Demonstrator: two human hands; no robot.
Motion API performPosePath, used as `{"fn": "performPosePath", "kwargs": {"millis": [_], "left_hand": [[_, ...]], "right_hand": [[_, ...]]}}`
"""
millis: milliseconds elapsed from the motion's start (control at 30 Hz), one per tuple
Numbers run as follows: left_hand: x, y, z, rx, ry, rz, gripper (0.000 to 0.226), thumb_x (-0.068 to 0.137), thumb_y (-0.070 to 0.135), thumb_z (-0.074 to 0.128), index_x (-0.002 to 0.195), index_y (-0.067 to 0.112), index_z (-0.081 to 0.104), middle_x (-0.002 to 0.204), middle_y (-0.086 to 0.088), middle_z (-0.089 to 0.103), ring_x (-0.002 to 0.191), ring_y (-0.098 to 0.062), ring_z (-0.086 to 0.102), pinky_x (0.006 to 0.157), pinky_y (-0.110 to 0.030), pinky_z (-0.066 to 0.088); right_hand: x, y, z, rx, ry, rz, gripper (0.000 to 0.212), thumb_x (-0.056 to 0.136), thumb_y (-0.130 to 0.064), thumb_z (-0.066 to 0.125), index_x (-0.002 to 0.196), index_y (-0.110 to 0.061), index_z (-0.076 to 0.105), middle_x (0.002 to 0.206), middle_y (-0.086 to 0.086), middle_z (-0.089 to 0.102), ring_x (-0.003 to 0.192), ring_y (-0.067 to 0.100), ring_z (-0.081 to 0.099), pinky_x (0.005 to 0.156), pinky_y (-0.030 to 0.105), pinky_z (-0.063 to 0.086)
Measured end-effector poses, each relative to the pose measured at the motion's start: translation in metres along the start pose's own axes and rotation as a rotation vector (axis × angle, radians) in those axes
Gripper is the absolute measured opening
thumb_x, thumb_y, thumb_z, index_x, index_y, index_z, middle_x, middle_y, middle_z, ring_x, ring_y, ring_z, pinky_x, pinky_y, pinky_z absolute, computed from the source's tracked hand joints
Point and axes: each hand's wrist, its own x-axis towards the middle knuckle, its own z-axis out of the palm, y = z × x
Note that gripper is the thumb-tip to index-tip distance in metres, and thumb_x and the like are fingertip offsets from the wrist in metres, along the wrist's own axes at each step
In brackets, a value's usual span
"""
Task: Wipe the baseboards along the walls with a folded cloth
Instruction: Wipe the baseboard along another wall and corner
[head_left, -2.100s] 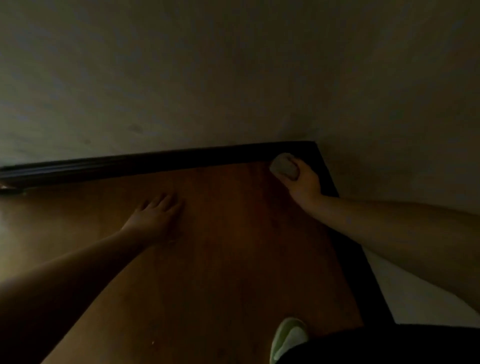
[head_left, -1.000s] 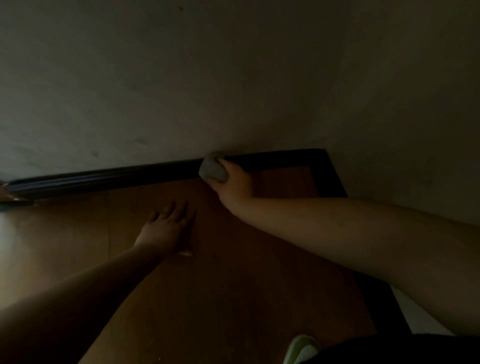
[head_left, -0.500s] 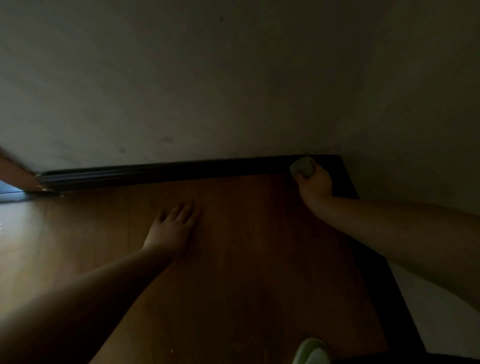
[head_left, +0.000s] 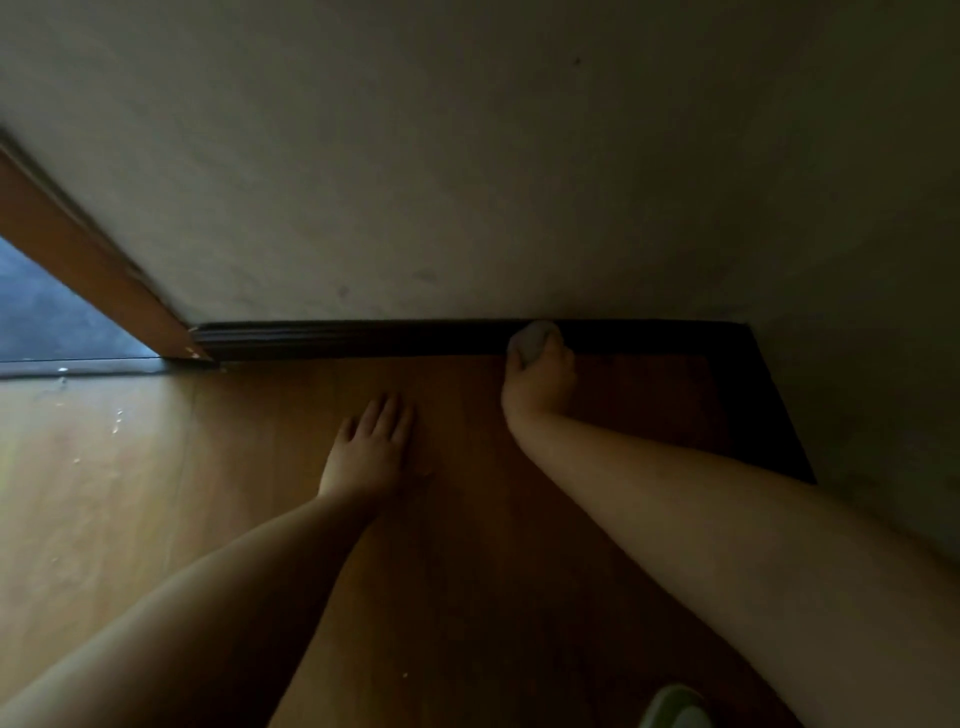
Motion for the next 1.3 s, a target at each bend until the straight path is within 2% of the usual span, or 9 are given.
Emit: {"fn": "performPosePath", "kwargs": {"millis": [133,200,300,433,500,700,900,1167,1300], "left_hand": [[-0.032,-0.037,0.018,0.111,0.019,-0.025,0.09,0.082,0.073,-0.014,0.155,0.022,-0.015,0.164,-0.004,-0.015,0.152,-0.024,-0.007,0.119,-0.052,0.007],[-0.042,-0.057,0.023,0.131,0.026,-0.031,0.088,0.078,0.072,-0.023,0.151,0.024,-0.02,0.163,-0.004,-0.016,0.152,-0.024,-0.008,0.119,-0.053,0.009],[-0.052,-0.08,0.025,0.027,0.058,-0.126,0.086,0.082,0.074,-0.004,0.151,0.026,-0.019,0.162,-0.005,-0.018,0.151,-0.024,-0.013,0.12,-0.053,0.008],[-0.047,-0.098,0.019,-0.078,0.105,-0.199,0.088,0.088,0.073,0.017,0.154,0.024,-0.013,0.161,-0.003,-0.019,0.149,-0.022,-0.019,0.119,-0.056,0.002],[-0.044,-0.104,0.016,-0.084,0.081,-0.182,0.087,0.091,0.071,0.024,0.154,0.025,-0.014,0.161,-0.003,-0.02,0.148,-0.022,-0.02,0.119,-0.057,0.004],[-0.044,-0.103,0.019,-0.104,0.036,-0.222,0.093,0.09,0.073,0.033,0.151,0.027,-0.021,0.155,-0.002,-0.031,0.148,-0.026,-0.021,0.118,-0.059,0.009],[-0.06,-0.109,0.014,-0.036,0.012,-0.233,0.1,0.087,0.075,0.037,0.152,0.026,-0.021,0.159,-0.005,-0.027,0.149,-0.029,-0.019,0.119,-0.059,0.013],[-0.088,-0.134,0.02,-0.045,0.044,-0.369,0.105,0.084,0.076,0.046,0.158,0.022,-0.007,0.164,-0.007,-0.017,0.151,-0.028,-0.012,0.116,-0.059,0.02],[-0.097,-0.134,0.028,-0.032,0.027,-0.408,0.108,0.082,0.077,0.047,0.157,0.021,-0.008,0.163,-0.008,-0.02,0.151,-0.028,-0.012,0.117,-0.057,0.022]], "right_hand": [[-0.028,-0.028,0.032,0.036,-0.025,0.048,0.056,0.098,-0.028,0.055,0.149,-0.016,0.036,0.15,0.009,0.036,0.133,0.033,0.039,0.11,0.044,0.036],[-0.04,-0.041,0.045,0.061,-0.058,0.05,0.056,0.098,-0.028,0.054,0.15,-0.017,0.035,0.152,0.008,0.034,0.134,0.033,0.037,0.109,0.044,0.034],[-0.051,-0.044,0.053,0.063,-0.121,-0.027,0.058,0.098,-0.029,0.054,0.151,-0.017,0.034,0.154,0.007,0.033,0.135,0.032,0.036,0.11,0.043,0.035],[-0.052,-0.023,0.045,0.043,-0.291,-0.347,0.058,0.097,-0.035,0.059,0.149,-0.017,0.039,0.15,0.007,0.04,0.135,0.026,0.04,0.11,0.038,0.037],[-0.045,-0.011,0.039,-0.008,-0.27,-0.405,0.059,0.096,-0.035,0.06,0.148,-0.016,0.041,0.147,0.007,0.043,0.134,0.026,0.042,0.109,0.037,0.037],[-0.037,-0.009,0.043,0.026,-0.154,-0.254,0.059,0.095,-0.033,0.061,0.147,-0.017,0.04,0.144,0.008,0.043,0.131,0.028,0.044,0.108,0.044,0.042],[-0.056,-0.031,0.07,0.146,-0.059,-0.126,0.059,0.093,-0.035,0.063,0.143,-0.012,0.042,0.143,0.009,0.043,0.13,0.028,0.045,0.105,0.039,0.042],[-0.095,-0.069,0.114,0.187,-0.137,-0.114,0.057,0.092,-0.033,0.064,0.142,-0.013,0.043,0.143,0.01,0.04,0.127,0.03,0.046,0.103,0.046,0.045],[-0.115,-0.092,0.132,0.274,-0.192,-0.1,0.056,0.092,-0.029,0.065,0.141,-0.012,0.043,0.145,0.011,0.039,0.129,0.031,0.045,0.104,0.046,0.044]]}}
